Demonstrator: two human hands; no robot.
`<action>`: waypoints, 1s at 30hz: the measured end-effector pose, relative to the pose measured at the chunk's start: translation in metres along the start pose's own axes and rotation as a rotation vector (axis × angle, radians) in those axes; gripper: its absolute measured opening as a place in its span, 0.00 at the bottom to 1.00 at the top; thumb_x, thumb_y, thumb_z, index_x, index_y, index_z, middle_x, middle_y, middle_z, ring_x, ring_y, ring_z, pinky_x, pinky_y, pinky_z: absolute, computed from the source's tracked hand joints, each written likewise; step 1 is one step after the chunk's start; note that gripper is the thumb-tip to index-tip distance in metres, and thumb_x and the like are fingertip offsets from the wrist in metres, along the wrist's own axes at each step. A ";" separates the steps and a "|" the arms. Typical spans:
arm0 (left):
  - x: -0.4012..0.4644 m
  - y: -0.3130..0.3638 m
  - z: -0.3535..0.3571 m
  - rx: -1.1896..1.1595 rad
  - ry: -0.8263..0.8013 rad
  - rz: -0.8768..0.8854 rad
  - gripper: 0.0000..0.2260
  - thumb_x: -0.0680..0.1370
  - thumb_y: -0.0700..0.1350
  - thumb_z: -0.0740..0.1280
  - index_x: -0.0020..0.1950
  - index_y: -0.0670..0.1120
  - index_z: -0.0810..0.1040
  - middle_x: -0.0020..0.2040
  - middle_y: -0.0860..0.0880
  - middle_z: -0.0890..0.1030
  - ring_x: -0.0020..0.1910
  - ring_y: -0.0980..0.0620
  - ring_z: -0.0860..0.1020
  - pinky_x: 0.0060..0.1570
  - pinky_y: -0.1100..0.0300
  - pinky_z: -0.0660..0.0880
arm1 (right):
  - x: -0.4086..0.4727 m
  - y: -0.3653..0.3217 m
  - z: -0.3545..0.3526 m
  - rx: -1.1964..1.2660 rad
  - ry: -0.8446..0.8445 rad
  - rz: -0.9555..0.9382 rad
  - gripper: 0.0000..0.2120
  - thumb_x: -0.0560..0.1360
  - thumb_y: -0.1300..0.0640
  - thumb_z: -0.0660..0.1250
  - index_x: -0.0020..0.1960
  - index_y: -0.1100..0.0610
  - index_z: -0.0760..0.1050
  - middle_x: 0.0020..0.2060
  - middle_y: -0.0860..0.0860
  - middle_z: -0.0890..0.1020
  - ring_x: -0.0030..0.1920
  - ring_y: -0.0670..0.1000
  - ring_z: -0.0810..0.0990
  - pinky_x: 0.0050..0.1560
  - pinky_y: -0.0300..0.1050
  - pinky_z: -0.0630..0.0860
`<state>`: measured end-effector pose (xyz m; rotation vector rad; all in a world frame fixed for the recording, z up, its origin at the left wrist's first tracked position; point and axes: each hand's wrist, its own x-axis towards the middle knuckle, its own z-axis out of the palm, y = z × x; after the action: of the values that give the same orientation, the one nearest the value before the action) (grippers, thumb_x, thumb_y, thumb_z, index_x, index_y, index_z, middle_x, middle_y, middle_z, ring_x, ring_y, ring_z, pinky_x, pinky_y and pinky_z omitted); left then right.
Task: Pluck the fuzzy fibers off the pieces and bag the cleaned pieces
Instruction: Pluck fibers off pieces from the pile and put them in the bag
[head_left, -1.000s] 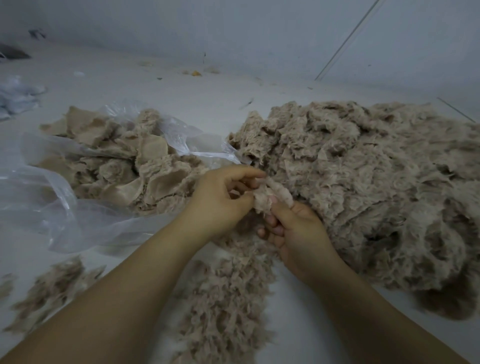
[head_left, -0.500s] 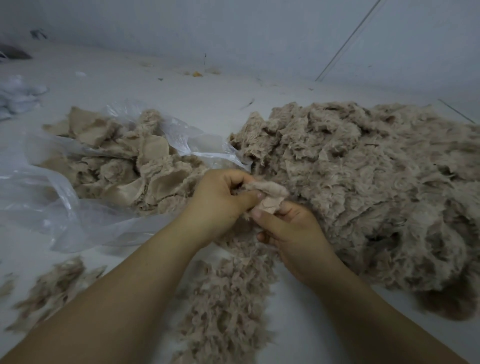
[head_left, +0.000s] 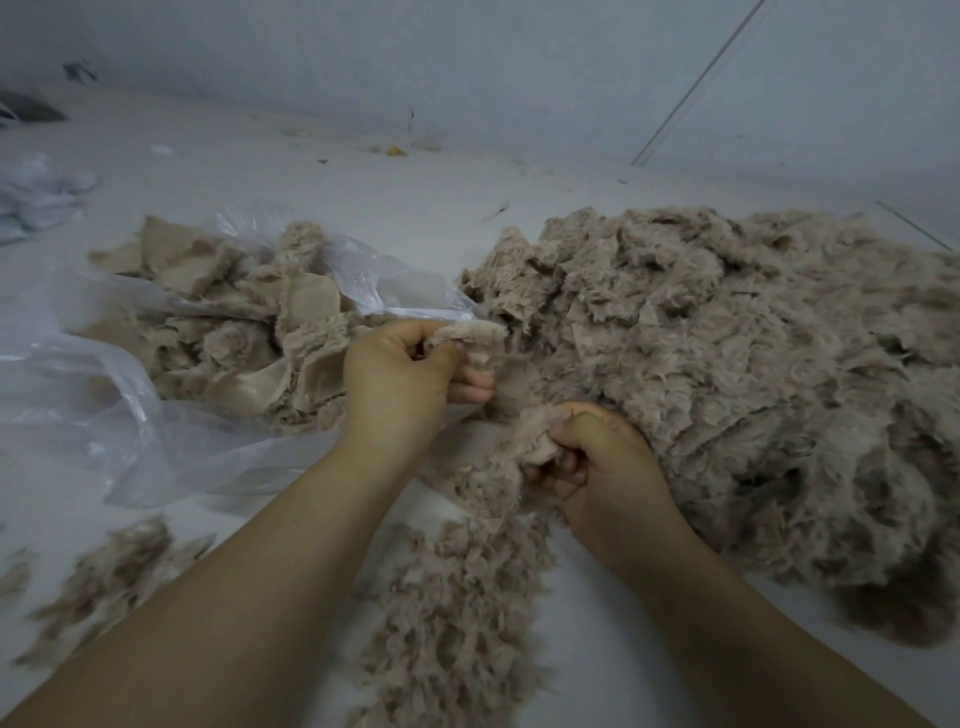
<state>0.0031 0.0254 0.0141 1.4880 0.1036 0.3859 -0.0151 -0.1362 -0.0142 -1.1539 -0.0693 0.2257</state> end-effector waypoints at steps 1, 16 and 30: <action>0.000 0.000 0.001 0.009 -0.035 0.006 0.08 0.80 0.32 0.62 0.51 0.38 0.81 0.36 0.41 0.84 0.36 0.45 0.84 0.38 0.55 0.82 | 0.000 0.001 -0.001 -0.001 0.002 0.000 0.13 0.66 0.60 0.63 0.23 0.53 0.73 0.21 0.48 0.67 0.26 0.50 0.70 0.31 0.42 0.77; -0.013 0.020 -0.001 0.539 -0.614 0.243 0.19 0.65 0.50 0.80 0.53 0.49 0.82 0.45 0.52 0.80 0.39 0.58 0.77 0.37 0.67 0.74 | -0.002 -0.003 0.005 0.032 -0.043 -0.019 0.25 0.82 0.61 0.58 0.27 0.52 0.76 0.24 0.49 0.68 0.27 0.46 0.70 0.31 0.40 0.76; 0.000 0.015 -0.010 -0.117 -0.431 -0.231 0.15 0.70 0.43 0.71 0.44 0.30 0.80 0.35 0.35 0.81 0.25 0.46 0.78 0.24 0.59 0.76 | 0.002 0.000 -0.001 0.026 0.011 0.012 0.08 0.79 0.66 0.56 0.45 0.61 0.72 0.22 0.46 0.66 0.23 0.42 0.68 0.32 0.39 0.75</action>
<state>-0.0029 0.0355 0.0282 1.3949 -0.0888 -0.1172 -0.0131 -0.1362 -0.0148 -1.1297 -0.0496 0.2297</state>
